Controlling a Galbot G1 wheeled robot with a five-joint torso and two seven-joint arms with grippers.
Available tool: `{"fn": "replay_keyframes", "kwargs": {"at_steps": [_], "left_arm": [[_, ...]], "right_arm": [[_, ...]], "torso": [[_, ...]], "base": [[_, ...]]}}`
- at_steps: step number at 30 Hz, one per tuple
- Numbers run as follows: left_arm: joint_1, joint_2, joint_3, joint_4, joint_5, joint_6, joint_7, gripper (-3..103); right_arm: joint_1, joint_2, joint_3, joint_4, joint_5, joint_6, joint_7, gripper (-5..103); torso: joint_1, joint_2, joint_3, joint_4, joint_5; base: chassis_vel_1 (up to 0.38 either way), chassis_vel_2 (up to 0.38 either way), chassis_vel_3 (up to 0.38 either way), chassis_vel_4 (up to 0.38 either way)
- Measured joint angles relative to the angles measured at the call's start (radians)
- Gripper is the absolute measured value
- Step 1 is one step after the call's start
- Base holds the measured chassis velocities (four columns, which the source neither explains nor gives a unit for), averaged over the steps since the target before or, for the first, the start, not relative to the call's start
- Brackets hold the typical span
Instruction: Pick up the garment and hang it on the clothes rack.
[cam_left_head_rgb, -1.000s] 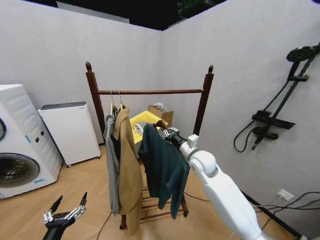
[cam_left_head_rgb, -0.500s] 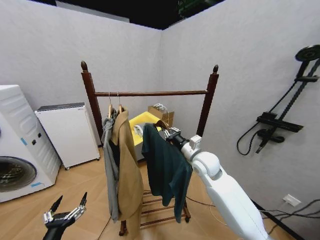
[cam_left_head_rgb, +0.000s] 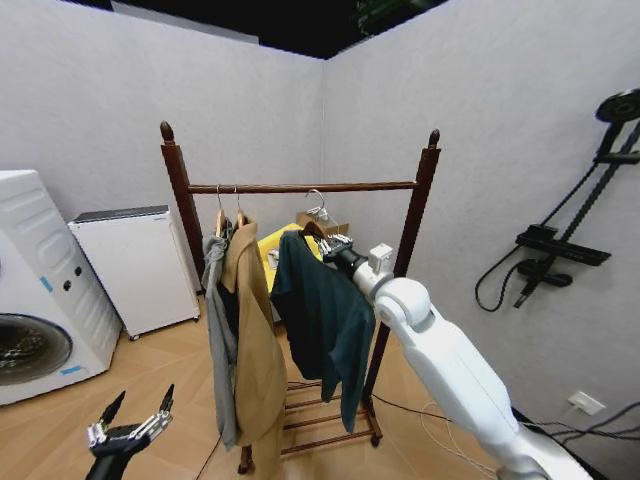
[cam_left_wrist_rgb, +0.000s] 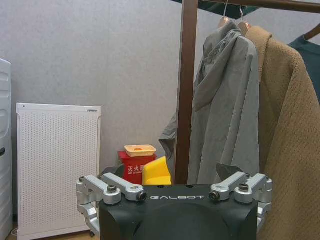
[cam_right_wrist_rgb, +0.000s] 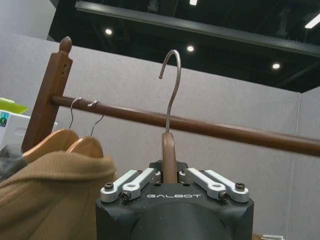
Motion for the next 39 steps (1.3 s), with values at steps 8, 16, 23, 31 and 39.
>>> {"fn": "replay_keyframes", "kwargs": {"at_steps": [8, 16, 23, 31, 39], "left_arm": [[0.000, 0.000, 0.000, 0.000, 0.000, 0.000, 0.000, 100], [0.000, 0.000, 0.000, 0.000, 0.000, 0.000, 0.000, 100], [0.000, 0.000, 0.000, 0.000, 0.000, 0.000, 0.000, 100], [0.000, 0.000, 0.000, 0.000, 0.000, 0.000, 0.000, 100], [0.000, 0.000, 0.000, 0.000, 0.000, 0.000, 0.000, 100]], "right_arm": [[0.133, 0.096, -0.103, -0.183, 0.040, -0.033, 0.026, 10], [0.172, 0.154, -0.117, -0.269, 0.021, -0.017, 0.022, 10], [0.194, 0.167, -0.115, -0.325, 0.019, -0.014, 0.018, 10], [0.204, 0.188, -0.130, -0.390, 0.012, 0.000, 0.011, 10], [0.203, 0.203, -0.134, -0.395, -0.004, -0.006, 0.001, 7]], "torso": [[0.000, 0.000, 0.000, 0.0001, 0.0001], [0.000, 0.000, 0.000, 0.0000, 0.0000], [0.000, 0.000, 0.000, -0.0003, 0.0002], [0.000, 0.000, 0.000, -0.0002, 0.0002], [0.000, 0.000, 0.000, 0.0000, 0.0002]], "base": [[0.000, 0.000, 0.000, 0.000], [0.000, 0.000, 0.000, 0.000], [0.000, 0.000, 0.000, 0.000], [0.000, 0.000, 0.000, 0.000], [0.000, 0.000, 0.000, 0.000]]}}
